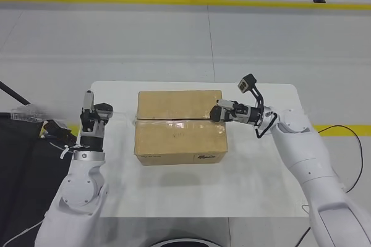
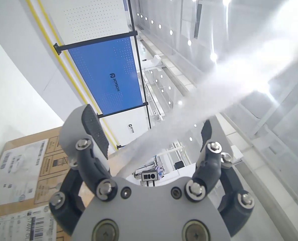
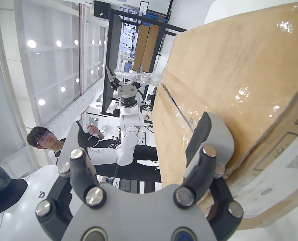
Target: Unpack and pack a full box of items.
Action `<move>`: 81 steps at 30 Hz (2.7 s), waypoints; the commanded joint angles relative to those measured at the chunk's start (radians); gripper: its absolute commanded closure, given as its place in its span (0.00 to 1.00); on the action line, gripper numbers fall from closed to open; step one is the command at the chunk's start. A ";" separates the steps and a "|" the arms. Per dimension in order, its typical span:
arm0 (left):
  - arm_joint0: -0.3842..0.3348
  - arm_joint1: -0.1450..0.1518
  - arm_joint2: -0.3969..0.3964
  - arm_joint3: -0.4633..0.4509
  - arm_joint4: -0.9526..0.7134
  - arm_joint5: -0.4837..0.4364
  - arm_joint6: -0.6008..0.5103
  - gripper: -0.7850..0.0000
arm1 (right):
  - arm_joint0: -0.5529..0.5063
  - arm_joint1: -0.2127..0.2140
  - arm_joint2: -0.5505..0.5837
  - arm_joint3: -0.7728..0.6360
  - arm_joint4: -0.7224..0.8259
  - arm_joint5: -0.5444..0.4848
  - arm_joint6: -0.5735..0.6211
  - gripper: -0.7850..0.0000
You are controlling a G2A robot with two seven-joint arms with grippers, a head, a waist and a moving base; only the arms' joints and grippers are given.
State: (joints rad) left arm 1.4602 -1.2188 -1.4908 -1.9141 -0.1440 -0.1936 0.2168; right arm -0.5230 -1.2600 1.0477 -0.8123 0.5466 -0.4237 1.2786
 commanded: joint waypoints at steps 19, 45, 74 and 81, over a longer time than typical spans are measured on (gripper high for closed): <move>-0.095 -0.024 0.092 -0.054 0.083 0.124 -0.051 0.00 | -0.052 0.022 0.073 -0.067 0.021 -0.068 -0.049 0.00; -0.202 -0.057 0.225 -0.003 0.182 0.220 -0.108 0.00 | -0.220 0.072 0.233 -0.225 0.041 -0.094 -0.136 0.00; -0.178 -0.063 0.134 -0.107 0.149 0.252 -0.375 0.00 | -0.240 0.088 0.258 -0.204 0.065 -0.104 -0.091 0.00; -0.084 -0.008 -0.111 -0.136 0.196 0.282 -0.881 0.00 | -0.227 0.087 0.251 -0.184 0.073 -0.113 -0.085 0.00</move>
State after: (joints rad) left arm 1.3571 -1.2349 -1.5721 -2.0444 0.0389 0.0976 -0.5461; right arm -0.7528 -1.1720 1.3012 -0.9997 0.6173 -0.5353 1.1928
